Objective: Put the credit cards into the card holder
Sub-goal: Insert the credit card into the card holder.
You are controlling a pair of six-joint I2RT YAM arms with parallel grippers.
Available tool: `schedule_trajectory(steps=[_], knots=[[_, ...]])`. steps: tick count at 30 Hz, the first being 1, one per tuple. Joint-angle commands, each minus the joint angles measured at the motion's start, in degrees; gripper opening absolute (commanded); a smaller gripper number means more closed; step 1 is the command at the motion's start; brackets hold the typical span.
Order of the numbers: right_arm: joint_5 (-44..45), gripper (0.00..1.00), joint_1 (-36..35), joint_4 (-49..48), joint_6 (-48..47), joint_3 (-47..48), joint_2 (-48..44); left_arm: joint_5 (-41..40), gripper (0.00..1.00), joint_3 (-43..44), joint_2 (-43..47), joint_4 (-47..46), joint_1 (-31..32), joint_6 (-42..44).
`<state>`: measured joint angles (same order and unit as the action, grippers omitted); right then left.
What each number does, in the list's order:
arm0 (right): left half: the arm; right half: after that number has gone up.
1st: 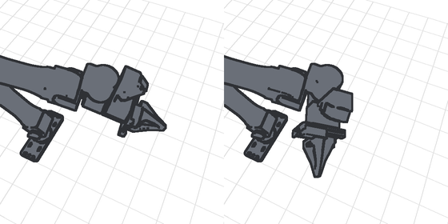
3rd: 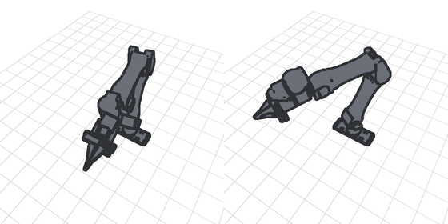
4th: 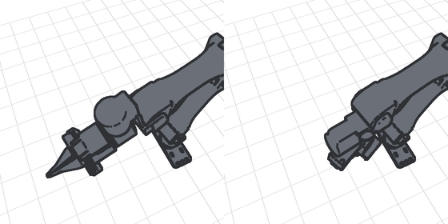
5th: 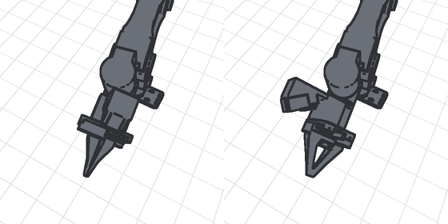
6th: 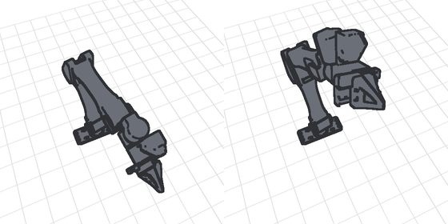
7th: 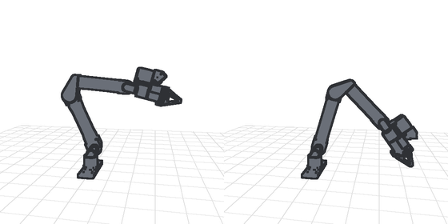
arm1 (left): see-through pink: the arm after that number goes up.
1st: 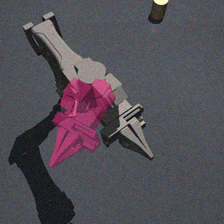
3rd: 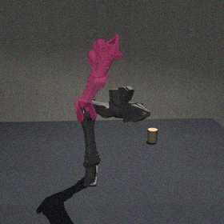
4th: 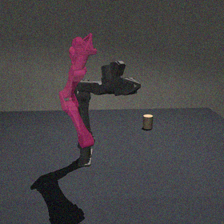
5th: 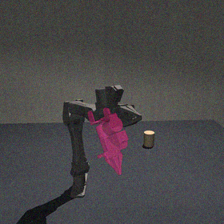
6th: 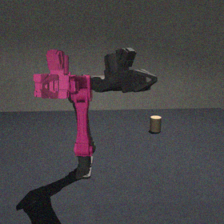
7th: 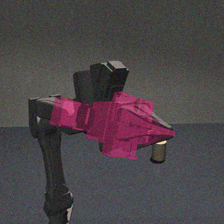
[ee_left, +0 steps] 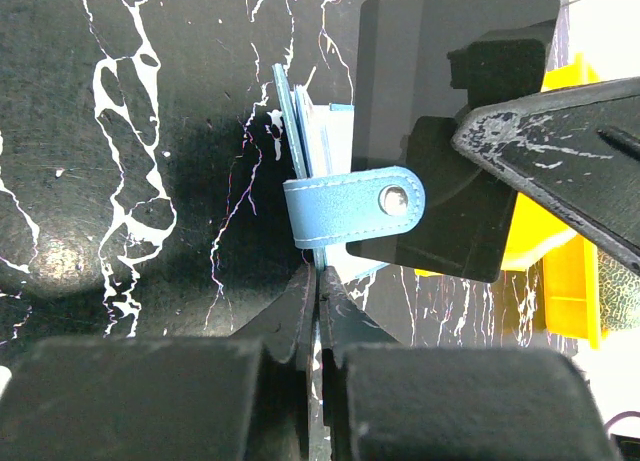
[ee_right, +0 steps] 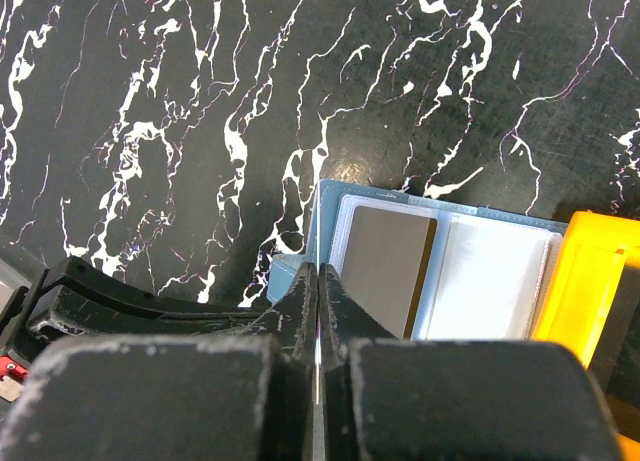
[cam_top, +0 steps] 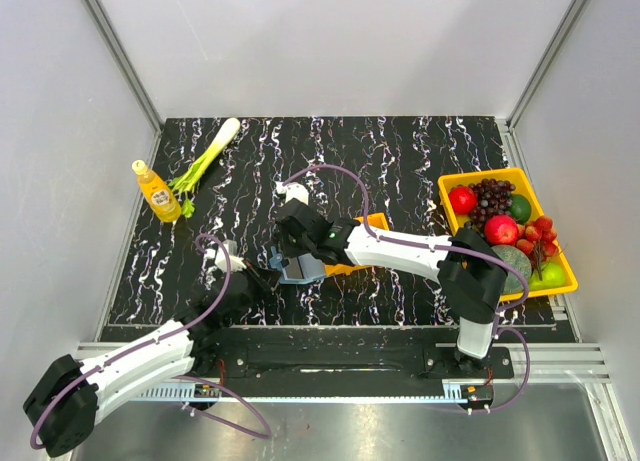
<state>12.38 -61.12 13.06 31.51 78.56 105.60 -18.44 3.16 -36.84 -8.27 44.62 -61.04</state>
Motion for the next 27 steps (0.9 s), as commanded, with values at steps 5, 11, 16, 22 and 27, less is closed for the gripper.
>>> schedule_trajectory(steps=[5,11,16,22,27], knots=[[1.2,0.00,-0.6,-1.7,0.7,0.5,-1.3,0.3,0.00,-0.8,0.7,-2.4,-0.2,0.4],[0.7,0.00,-0.6,-2.1,1.1,0.2,0.0,0.2,0.00,-0.8,0.9,-2.4,-0.1,0.3],[1.3,0.00,-0.7,-2.2,1.0,0.0,0.7,0.2,0.00,-0.9,0.9,-2.4,-0.2,0.4],[1.7,0.00,-0.8,-1.7,0.6,0.1,1.8,0.2,0.00,-1.0,1.0,-2.4,-0.1,0.3],[2.3,0.00,-1.1,-0.9,0.0,0.4,2.6,0.2,0.00,-0.9,0.6,-2.7,-0.2,0.3]])
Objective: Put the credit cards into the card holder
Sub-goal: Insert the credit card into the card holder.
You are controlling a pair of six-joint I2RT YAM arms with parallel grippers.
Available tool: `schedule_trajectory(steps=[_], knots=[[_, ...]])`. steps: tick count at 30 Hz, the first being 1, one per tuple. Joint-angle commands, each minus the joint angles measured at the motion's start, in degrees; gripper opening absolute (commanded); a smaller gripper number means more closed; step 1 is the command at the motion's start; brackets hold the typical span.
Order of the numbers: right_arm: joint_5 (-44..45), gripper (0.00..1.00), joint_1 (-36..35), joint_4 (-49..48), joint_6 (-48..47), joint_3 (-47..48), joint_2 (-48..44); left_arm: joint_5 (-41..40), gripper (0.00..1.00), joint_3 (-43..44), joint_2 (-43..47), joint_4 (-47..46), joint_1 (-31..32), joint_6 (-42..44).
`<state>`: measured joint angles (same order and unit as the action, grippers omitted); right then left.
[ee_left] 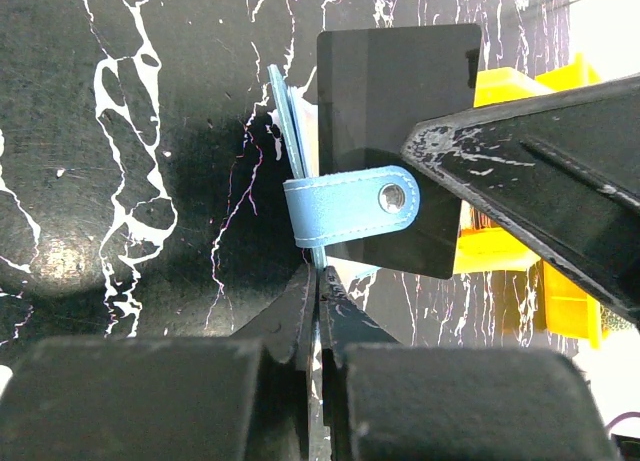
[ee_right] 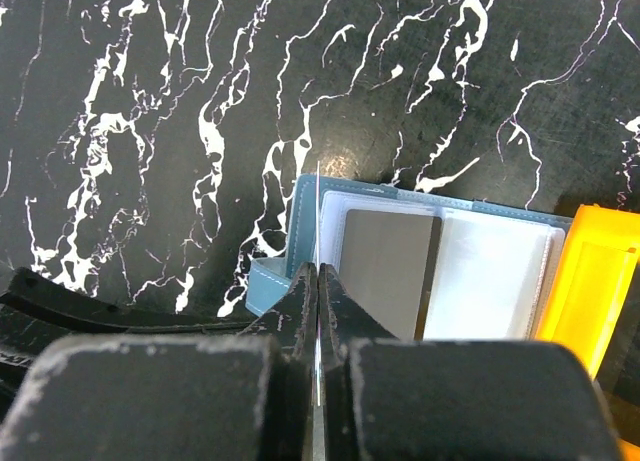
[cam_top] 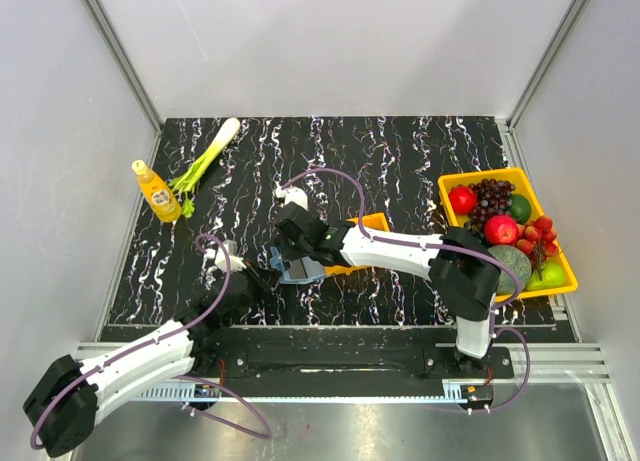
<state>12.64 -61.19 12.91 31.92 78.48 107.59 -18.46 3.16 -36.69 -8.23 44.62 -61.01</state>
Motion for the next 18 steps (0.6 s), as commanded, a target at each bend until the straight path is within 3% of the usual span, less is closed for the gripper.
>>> schedule_trajectory(steps=[1,18], knots=[[2.4,0.00,-1.1,-0.5,-0.5,0.7,0.8,0.4,0.00,-0.9,0.4,-2.8,-0.2,0.4],[7.1,0.00,-1.5,2.4,-3.8,2.1,-2.8,0.4,0.00,-0.7,-0.1,-2.8,-0.2,0.5]])
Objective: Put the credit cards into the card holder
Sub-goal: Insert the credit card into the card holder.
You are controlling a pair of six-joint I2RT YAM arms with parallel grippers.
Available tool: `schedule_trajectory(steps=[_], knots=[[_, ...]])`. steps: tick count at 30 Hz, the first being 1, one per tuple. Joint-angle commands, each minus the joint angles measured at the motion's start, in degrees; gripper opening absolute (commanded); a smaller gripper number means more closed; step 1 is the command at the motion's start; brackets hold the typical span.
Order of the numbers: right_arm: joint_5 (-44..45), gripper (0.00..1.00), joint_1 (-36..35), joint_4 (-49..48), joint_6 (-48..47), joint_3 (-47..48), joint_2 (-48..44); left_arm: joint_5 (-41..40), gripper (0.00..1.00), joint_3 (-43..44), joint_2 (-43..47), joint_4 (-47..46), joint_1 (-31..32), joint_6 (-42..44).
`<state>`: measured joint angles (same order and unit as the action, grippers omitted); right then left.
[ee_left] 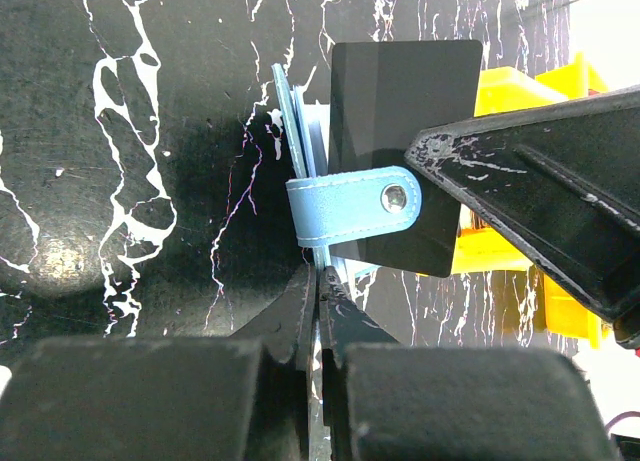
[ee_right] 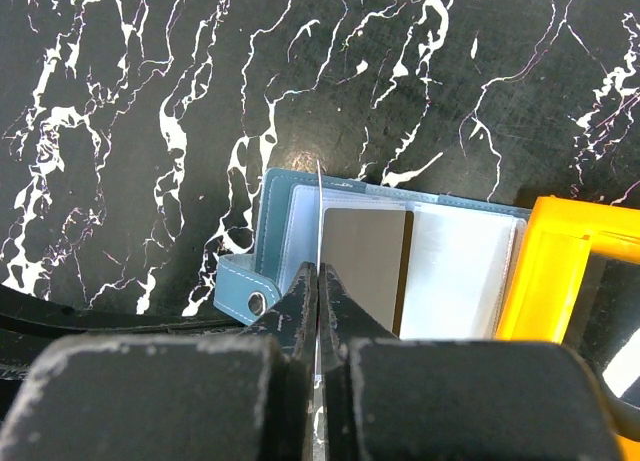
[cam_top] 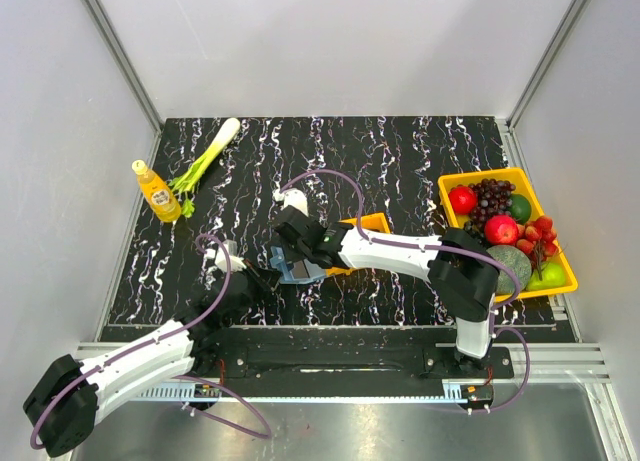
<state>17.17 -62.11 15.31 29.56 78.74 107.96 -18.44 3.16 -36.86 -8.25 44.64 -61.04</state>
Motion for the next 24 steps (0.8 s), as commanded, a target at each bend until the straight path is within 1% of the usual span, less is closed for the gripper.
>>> schedule_trajectory(steps=[1,8,13,17,20,24], knots=[[2.9,0.00,-0.5,0.1,-1.4,1.8,-3.5,0.3,0.00,-0.7,0.0,-2.7,-0.2,0.4],[7.1,0.00,-0.6,0.8,-3.3,1.2,-4.5,0.3,0.00,-0.8,0.4,-2.6,-0.2,0.4],[6.9,0.00,-0.6,0.8,-3.1,0.9,-4.8,0.3,0.00,-1.0,0.7,-2.4,-0.3,0.2],[8.7,0.00,-0.3,1.7,-2.5,0.5,-4.3,0.2,0.00,-0.9,0.6,-1.9,-0.3,0.1],[6.2,0.00,1.0,1.9,-1.5,-0.9,-4.6,0.1,0.00,-0.8,0.6,-1.2,-0.2,0.0],[-2.1,0.00,4.6,0.1,1.0,-4.7,-6.4,-1.8,0.00,-0.4,-0.2,2.8,-0.3,-1.9]])
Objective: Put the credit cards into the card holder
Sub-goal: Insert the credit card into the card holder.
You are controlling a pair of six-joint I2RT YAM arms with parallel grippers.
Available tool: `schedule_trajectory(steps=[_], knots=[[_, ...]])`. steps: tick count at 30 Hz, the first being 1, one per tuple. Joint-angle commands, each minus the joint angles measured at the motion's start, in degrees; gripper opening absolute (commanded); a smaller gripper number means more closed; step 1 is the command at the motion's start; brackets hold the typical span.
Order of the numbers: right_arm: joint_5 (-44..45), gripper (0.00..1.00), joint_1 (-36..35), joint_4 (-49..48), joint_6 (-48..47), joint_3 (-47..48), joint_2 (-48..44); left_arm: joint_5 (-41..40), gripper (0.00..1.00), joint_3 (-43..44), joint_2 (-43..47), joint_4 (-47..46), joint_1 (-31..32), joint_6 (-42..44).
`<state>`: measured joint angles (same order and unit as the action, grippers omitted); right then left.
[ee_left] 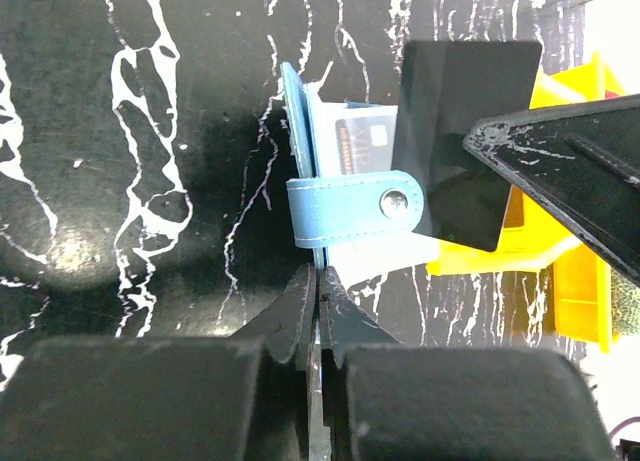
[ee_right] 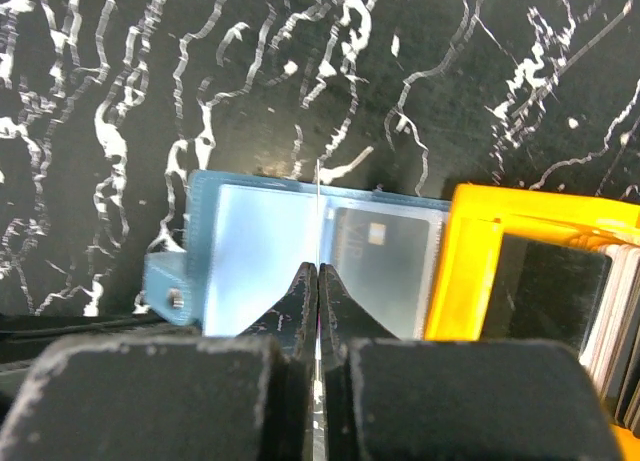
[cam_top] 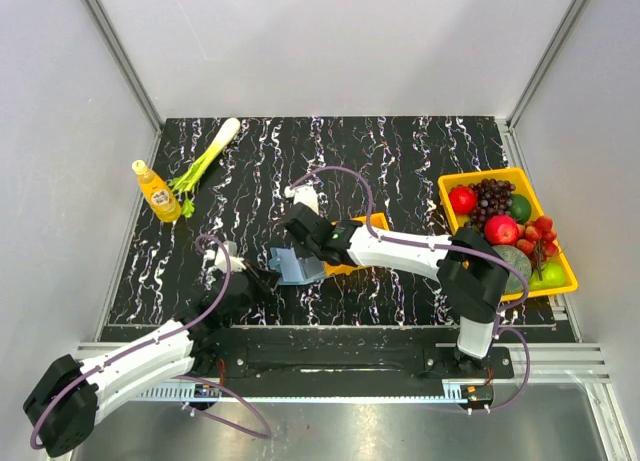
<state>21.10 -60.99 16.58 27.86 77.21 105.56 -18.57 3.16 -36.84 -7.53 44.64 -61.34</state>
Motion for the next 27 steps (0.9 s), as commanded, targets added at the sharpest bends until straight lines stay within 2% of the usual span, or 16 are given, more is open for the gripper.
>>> schedule_trajectory(steps=[1,4,9,16,27], knots=[[-8.7,0.00,5.1,-2.7,3.3,-4.7,-4.8,-2.3,0.00,-0.3,-0.9,3.4,-0.2,-3.1],[-19.0,0.00,8.9,-7.6,5.0,-8.9,-6.3,-3.2,0.00,0.7,-4.6,6.8,-0.3,-5.3],[-29.4,0.00,11.6,-13.9,7.7,-13.6,-6.1,-3.0,0.00,2.8,-10.0,7.4,-0.2,-6.0],[-35.4,0.00,11.8,-24.6,13.4,-19.0,-6.7,-2.9,0.00,3.2,-11.0,7.3,-0.2,-6.3],[-35.8,0.00,15.3,-24.6,12.7,-20.3,-4.1,-3.0,0.00,3.4,-9.7,7.4,-0.2,-5.6]])
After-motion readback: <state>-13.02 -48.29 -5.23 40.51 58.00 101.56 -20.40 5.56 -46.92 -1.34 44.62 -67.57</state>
